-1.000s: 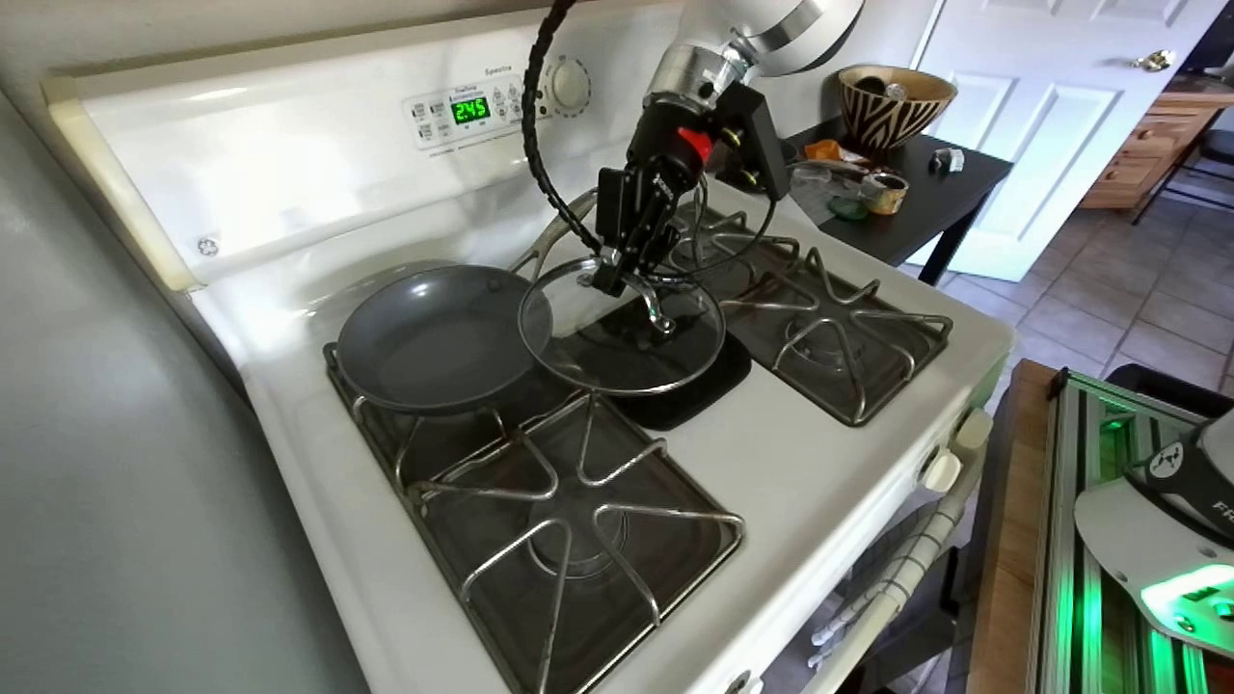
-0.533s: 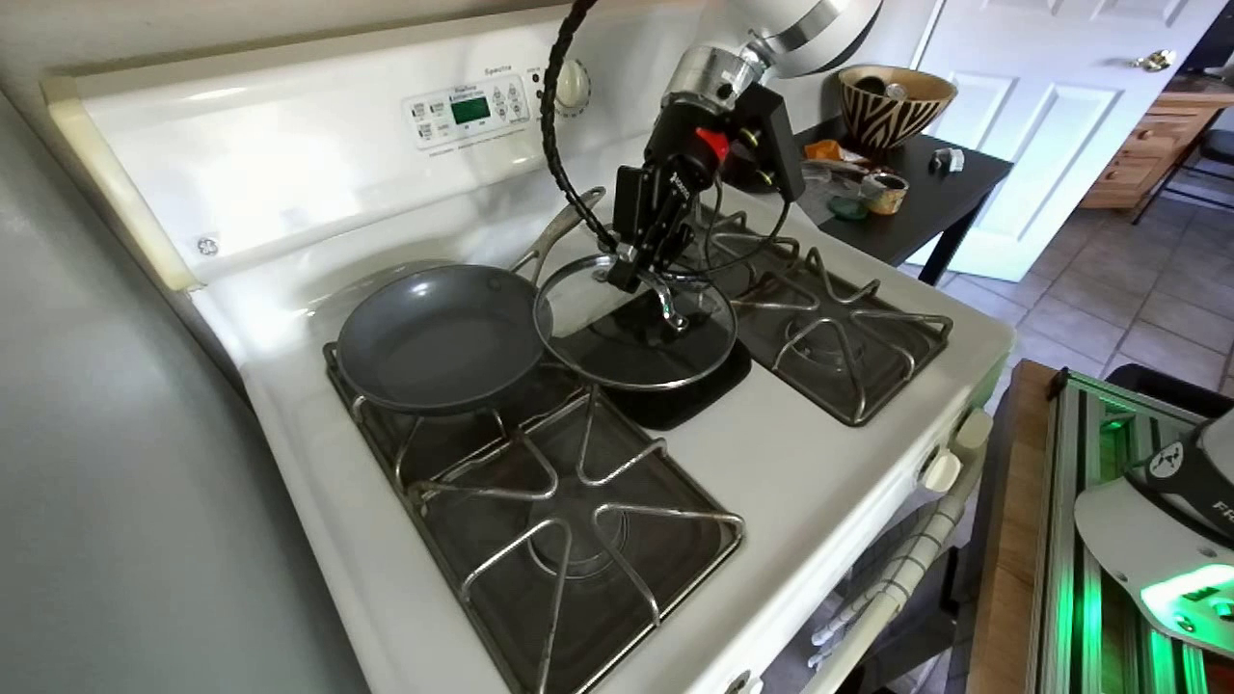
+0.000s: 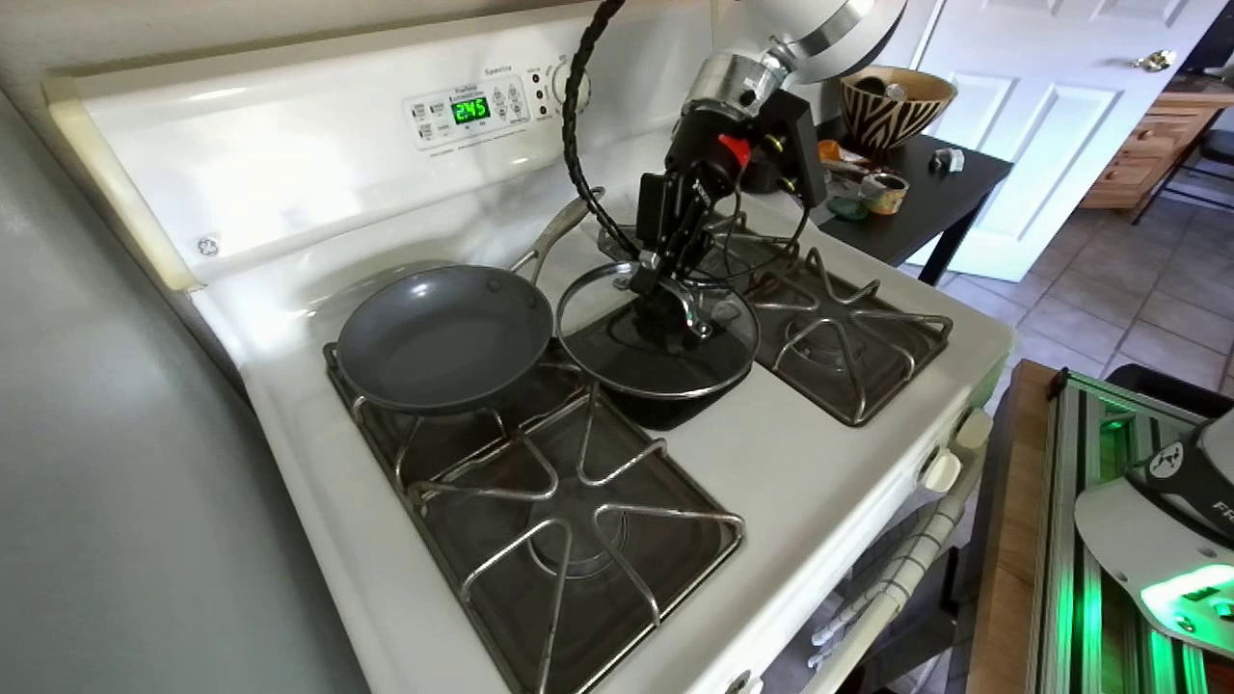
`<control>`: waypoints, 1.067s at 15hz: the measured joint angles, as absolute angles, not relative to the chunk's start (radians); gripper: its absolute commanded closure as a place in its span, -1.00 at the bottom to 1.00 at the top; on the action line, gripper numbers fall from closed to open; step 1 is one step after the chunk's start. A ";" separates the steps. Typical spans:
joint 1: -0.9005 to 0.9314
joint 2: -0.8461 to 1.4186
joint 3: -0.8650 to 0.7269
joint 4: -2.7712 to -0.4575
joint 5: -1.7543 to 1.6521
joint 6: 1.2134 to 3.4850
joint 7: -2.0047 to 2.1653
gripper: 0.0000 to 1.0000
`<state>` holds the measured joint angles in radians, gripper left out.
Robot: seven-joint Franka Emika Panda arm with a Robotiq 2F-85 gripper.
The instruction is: Put the pan's lid on the black mat
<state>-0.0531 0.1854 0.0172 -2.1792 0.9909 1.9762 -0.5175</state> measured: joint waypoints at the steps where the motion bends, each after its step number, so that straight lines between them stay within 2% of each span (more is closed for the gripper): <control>1: -0.053 0.182 0.014 -2.188 0.991 1.976 -0.520 0.98; 16: -0.061 0.189 -0.011 -2.212 0.994 1.977 -0.532 0.98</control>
<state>-0.0613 0.1893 -0.0108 -2.2118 0.9941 1.9765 -0.5317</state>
